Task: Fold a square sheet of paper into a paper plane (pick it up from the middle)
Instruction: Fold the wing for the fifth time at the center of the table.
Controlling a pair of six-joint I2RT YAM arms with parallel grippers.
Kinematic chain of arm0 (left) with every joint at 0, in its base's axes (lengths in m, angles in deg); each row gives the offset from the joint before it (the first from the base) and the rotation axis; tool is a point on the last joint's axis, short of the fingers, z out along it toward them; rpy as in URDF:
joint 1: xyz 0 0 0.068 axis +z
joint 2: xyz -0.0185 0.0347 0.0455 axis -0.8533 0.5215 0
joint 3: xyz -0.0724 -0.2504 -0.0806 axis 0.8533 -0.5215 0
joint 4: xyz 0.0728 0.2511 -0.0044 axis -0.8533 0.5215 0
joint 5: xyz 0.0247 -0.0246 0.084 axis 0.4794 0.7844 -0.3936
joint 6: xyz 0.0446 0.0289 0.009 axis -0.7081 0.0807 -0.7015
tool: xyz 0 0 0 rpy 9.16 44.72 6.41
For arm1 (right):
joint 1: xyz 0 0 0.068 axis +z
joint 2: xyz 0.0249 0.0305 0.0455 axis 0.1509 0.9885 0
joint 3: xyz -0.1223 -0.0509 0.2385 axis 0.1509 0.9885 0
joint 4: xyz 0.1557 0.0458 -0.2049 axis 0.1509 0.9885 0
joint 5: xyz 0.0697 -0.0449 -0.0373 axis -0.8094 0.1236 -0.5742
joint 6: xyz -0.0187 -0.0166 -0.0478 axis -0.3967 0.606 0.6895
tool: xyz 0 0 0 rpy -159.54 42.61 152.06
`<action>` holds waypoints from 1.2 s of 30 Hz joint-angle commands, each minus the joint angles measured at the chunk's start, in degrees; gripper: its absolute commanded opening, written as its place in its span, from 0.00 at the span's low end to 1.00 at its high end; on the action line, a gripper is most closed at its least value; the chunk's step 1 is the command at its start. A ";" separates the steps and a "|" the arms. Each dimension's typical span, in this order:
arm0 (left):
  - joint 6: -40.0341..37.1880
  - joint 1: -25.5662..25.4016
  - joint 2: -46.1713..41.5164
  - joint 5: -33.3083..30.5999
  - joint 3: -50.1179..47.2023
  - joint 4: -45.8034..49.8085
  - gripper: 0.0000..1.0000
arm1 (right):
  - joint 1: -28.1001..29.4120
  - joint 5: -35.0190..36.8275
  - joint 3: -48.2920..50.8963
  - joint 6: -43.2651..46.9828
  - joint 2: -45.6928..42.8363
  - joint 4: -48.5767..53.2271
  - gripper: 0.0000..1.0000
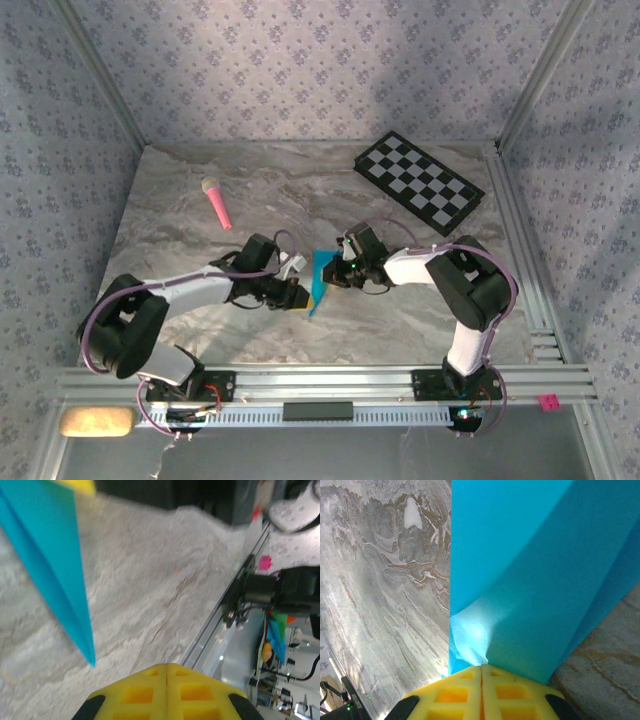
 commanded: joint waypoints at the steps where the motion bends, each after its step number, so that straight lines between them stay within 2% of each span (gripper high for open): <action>1: 2.83 0.35 4.74 -0.35 5.05 -3.22 0.02 | 0.44 4.92 0.50 0.61 3.61 4.44 0.08; 7: 3.85 -0.99 11.58 -2.40 8.02 -5.36 0.01 | 0.49 4.84 0.50 0.50 3.78 4.20 0.08; 16: 2.93 -2.51 16.71 -7.73 9.05 -5.70 0.01 | 0.54 4.75 0.71 0.37 3.75 4.04 0.08; 27: 0.42 -3.72 16.77 -9.47 3.64 -0.58 0.02 | 0.51 5.40 0.85 0.52 3.79 4.80 0.08; 36: -3.84 -4.80 13.00 -11.27 1.26 8.47 0.04 | 0.40 5.67 0.91 0.89 3.53 5.70 0.08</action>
